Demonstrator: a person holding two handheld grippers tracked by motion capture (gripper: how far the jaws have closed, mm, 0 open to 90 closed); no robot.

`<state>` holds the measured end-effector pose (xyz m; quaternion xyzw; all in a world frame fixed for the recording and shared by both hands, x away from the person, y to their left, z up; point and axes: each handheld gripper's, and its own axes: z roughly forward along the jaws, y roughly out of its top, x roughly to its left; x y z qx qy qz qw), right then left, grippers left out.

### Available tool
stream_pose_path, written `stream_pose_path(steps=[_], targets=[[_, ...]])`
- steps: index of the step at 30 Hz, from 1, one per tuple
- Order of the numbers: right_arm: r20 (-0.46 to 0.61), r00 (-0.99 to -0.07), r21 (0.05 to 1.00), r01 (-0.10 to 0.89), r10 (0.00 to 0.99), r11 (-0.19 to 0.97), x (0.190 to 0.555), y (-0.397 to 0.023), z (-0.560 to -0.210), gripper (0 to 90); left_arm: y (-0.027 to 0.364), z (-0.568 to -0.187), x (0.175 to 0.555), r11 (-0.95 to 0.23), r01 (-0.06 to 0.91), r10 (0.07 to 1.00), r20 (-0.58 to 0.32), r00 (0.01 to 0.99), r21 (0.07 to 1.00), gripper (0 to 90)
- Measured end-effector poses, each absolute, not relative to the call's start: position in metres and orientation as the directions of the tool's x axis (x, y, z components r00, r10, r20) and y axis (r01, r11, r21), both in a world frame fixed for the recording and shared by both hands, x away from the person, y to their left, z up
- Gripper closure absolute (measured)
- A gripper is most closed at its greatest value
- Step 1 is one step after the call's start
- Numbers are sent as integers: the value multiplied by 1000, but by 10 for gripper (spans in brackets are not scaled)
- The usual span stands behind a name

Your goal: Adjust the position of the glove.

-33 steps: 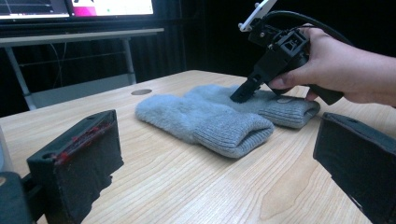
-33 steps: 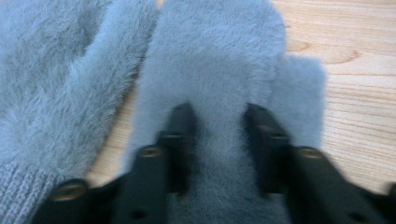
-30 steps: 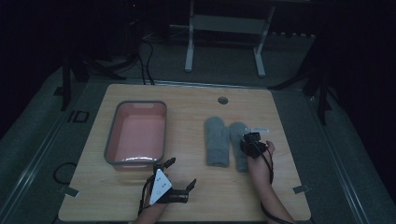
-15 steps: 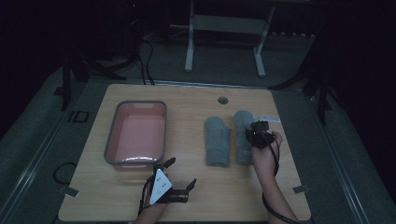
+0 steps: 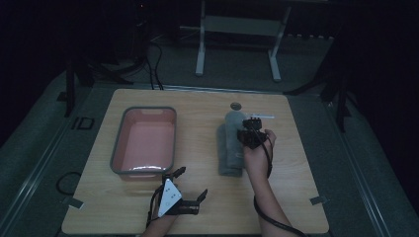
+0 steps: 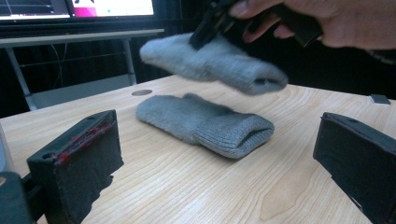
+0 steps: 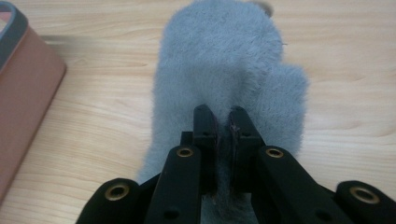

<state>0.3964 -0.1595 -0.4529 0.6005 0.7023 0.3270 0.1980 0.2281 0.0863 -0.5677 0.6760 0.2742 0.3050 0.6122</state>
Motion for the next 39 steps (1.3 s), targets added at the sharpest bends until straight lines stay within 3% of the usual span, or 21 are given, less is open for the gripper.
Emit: stream_pose_path(steps=[15,20,28,36,38,39], targets=[[86,-189,641,762,978,91,406,-135,-487,835,86,-568,228,-97,-3,743,74,665,995,11],[79,-200,621,776,977,109,409,-133,-499,796,86,-568,228,-100,-1,743,75,665,995,11],[103,-237,613,780,966,126,411,-132,-500,612,86,-568,228,-99,1,742,73,666,995,10],[155,-302,666,735,941,126,404,-141,-473,376,86,-568,228,-102,4,743,73,665,995,10],[133,-341,686,709,931,162,404,-144,-470,239,86,-568,228,-100,3,744,73,664,995,10],[127,-375,699,691,918,186,404,-146,-469,220,86,-568,229,-99,5,745,71,664,995,11]])
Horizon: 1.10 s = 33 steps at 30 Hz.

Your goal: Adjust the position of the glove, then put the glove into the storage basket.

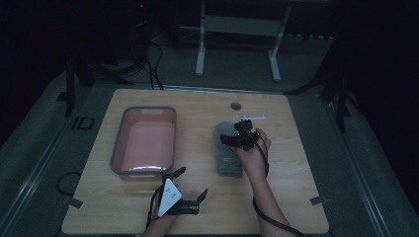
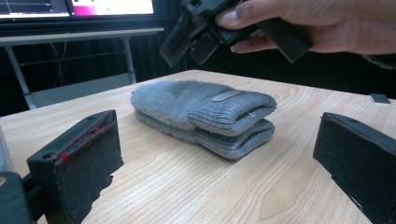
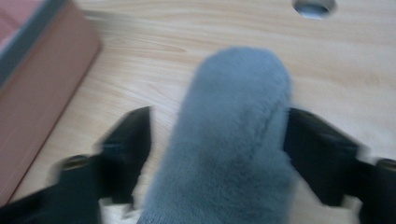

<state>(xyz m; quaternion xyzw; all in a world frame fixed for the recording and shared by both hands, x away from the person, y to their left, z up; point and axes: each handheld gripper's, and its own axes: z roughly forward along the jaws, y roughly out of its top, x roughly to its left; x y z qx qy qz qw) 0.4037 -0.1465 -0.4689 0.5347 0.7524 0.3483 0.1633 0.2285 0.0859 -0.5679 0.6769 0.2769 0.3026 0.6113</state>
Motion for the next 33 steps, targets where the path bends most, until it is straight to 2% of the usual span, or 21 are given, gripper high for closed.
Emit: stream_pose_path(steps=[2,4,5,6,7,8,14,18,27,33], targets=[[154,-408,704,685,900,190,403,-152,-467,171,86,-568,229,-102,5,746,73,662,995,11],[176,-420,695,694,890,190,404,-159,-468,162,86,-568,229,-101,7,745,71,663,995,10],[160,-404,702,688,901,184,404,-161,-468,105,86,-568,229,-102,7,746,72,662,995,11],[131,-381,712,679,915,181,404,-164,-469,153,86,-568,229,-101,8,747,71,661,995,11],[145,-382,697,694,913,180,404,-166,-470,155,86,-568,229,-99,9,747,69,662,995,11],[180,-410,686,704,894,185,405,-169,-472,119,86,-568,229,-100,9,748,69,661,995,11],[176,-412,697,694,894,182,400,-182,-472,134,84,-567,229,-110,22,755,69,653,994,11],[121,-484,727,638,867,255,395,-191,-470,134,83,-565,228,-121,17,756,81,650,992,11],[132,-553,750,599,823,282,380,-206,-469,141,81,-548,231,-75,102,764,-8,645,992,11],[110,-565,784,554,818,278,369,-219,-461,141,66,-525,246,-104,157,733,-31,680,982,11]])
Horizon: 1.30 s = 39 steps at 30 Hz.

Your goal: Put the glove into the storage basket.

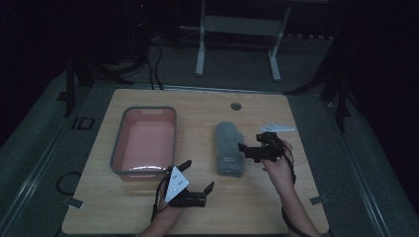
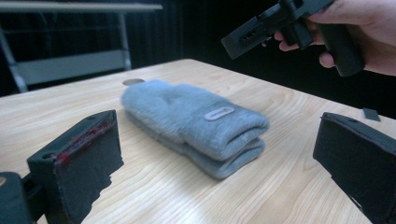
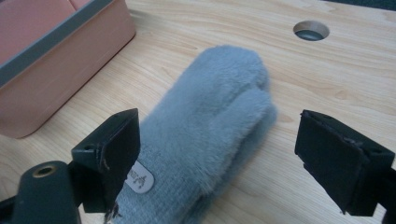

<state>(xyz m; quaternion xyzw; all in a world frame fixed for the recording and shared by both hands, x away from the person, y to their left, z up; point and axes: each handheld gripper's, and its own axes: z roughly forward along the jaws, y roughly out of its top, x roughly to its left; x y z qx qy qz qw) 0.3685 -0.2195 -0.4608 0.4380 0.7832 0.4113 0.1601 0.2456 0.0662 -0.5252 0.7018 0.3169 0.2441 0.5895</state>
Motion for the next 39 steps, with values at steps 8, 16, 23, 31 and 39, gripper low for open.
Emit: stream_pose_path(steps=[8,16,23,31,39], targets=[[90,-559,796,537,824,278,368,-230,-459,140,43,-502,285,-127,231,670,-88,737,965,11],[145,-504,789,578,851,208,374,-237,-470,135,18,-502,322,-138,309,693,-131,709,941,12],[197,-459,756,633,866,164,387,-233,-494,126,9,-517,343,-154,408,742,-167,649,900,161],[262,-439,702,698,859,143,400,-220,-522,183,15,-536,366,-136,526,795,-224,563,840,253],[326,-417,645,755,849,123,411,-216,-538,308,16,-545,380,-144,583,783,-268,562,800,300]])
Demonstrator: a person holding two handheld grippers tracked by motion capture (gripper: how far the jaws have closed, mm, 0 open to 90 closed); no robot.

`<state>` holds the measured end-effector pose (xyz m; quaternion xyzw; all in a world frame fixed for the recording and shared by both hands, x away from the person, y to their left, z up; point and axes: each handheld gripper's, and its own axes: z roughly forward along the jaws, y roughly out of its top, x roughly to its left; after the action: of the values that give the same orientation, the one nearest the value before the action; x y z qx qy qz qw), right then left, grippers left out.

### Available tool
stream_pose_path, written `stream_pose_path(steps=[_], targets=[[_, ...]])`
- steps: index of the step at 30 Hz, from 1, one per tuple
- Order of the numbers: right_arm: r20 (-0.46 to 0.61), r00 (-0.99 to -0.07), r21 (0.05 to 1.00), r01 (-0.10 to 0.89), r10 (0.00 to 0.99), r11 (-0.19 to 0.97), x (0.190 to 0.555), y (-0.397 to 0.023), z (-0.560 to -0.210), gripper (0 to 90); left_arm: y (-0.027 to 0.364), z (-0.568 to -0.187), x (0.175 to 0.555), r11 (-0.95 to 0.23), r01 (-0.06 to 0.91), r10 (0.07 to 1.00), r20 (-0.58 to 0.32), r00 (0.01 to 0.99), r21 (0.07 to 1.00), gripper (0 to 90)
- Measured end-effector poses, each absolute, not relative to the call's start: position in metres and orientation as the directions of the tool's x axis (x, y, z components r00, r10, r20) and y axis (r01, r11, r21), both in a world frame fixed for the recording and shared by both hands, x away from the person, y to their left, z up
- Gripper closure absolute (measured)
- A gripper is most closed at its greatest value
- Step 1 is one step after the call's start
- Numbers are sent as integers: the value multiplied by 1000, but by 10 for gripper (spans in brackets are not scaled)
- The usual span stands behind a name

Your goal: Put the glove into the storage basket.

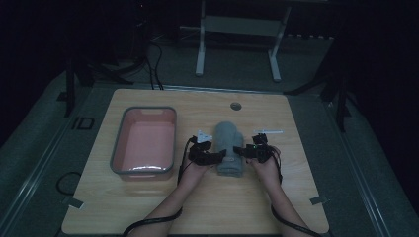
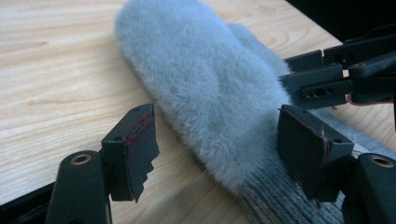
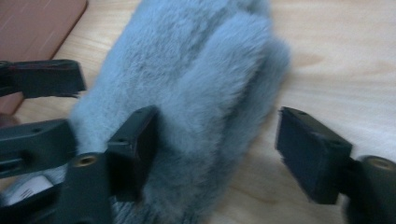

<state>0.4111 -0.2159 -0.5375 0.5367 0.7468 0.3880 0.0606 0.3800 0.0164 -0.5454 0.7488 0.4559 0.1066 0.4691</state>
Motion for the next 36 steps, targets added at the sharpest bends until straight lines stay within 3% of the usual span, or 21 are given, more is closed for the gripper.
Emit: stream_pose_path(steps=[5,10,17,24,29,36], targets=[[372,-393,617,782,841,92,412,-219,-544,330,15,-547,386,-170,601,777,-268,569,781,300],[429,-385,593,803,817,67,413,-220,-549,442,13,-550,390,-179,629,772,-288,566,757,299],[416,-425,593,797,804,115,414,-217,-549,536,13,-558,403,-179,703,715,-400,574,688,313],[406,-456,590,793,792,155,415,-213,-549,625,12,-562,411,-219,713,625,-466,627,666,450],[354,-468,618,767,809,173,409,-208,-546,739,6,-557,406,-257,655,623,-397,675,711,707],[344,-475,646,746,810,164,404,-208,-540,789,11,-551,402,-234,632,604,-400,690,738,782]])
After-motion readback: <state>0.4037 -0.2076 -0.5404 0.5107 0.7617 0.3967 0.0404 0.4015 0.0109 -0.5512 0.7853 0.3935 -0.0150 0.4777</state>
